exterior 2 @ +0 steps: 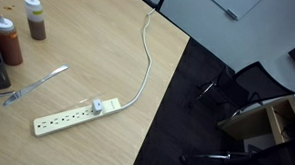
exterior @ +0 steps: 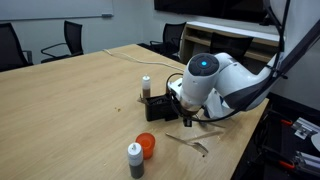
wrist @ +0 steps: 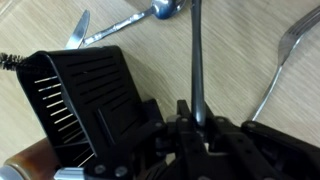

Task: Put the knife on the table

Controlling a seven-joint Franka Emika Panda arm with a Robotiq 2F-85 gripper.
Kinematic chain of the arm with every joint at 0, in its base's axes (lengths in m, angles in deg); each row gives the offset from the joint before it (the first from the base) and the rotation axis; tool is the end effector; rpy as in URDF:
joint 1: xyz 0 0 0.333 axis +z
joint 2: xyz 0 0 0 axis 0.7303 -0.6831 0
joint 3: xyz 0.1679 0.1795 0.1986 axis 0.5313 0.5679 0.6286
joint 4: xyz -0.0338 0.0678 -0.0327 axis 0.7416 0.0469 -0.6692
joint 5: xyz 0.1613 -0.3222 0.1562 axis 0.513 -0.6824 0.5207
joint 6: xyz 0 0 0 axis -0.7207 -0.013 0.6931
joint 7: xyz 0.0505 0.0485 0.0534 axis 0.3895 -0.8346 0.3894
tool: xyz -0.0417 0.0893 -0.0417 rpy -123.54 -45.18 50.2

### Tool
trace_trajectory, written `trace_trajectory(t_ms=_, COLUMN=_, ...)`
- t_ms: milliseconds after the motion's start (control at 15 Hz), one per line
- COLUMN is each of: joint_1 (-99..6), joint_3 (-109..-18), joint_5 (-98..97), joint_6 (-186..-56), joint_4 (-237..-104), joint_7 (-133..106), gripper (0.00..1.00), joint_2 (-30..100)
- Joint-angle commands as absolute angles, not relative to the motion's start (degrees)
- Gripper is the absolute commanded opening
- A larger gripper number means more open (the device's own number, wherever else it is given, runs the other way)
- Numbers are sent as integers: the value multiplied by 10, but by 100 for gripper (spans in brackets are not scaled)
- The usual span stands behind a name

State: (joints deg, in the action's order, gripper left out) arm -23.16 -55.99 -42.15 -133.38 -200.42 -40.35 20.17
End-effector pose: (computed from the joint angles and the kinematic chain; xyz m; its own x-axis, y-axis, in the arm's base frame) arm 0.4832 0.2613 0.1371 0.8226 0.5681 -0.0241 0.5379 -0.7638 0.3568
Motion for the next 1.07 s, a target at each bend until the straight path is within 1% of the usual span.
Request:
trace_trajectory(t_ms=0, joint_1=-235, joint_3=-563, joint_5=-399, joint_6=-1334, joint_4=-1982, joint_7=-394, gripper=42, joint_2=187)
trace_trajectory(t_ms=67, joint_1=-234, joint_3=-565, joint_5=-396, joint_6=-1335, joint_4=-1978, joint_7=-394, gripper=43, joint_2=185)
trace_trajectory(t_ms=133, joint_1=-234, joint_3=-567, joint_5=-393, joint_6=-1336, joint_4=-1975, joint_7=-394, gripper=49, joint_2=182)
trace_trajectory(t_ms=200, joint_1=-233, joint_3=-569, joint_5=-391, joint_6=-1338, joint_4=-1972, joint_7=-395, gripper=55, joint_2=179)
trace_trajectory(t_ms=467, joint_1=-247, joint_3=-561, joint_5=-362, joint_6=-1370, joint_4=-1981, joint_7=-382, gripper=85, joint_2=187)
trace_trajectory(t_ms=533, joint_1=-225, joint_3=-579, joint_5=-376, joint_6=-1356, joint_4=-1976, joint_7=-397, gripper=66, joint_2=180)
trace_trajectory(t_ms=667, joint_1=-224, joint_3=-580, joint_5=-365, joint_6=-1364, joint_4=-1975, joint_7=-395, gripper=81, joint_2=180)
trace_trajectory(t_ms=733, joint_1=-224, joint_3=-580, joint_5=-364, joint_6=-1364, joint_4=-1975, joint_7=-394, gripper=85, joint_2=180)
trace_trajectory(t_ms=1000, joint_1=-224, joint_3=-580, joint_5=-363, joint_6=-1365, joint_4=-1975, joint_7=-394, gripper=85, joint_2=180)
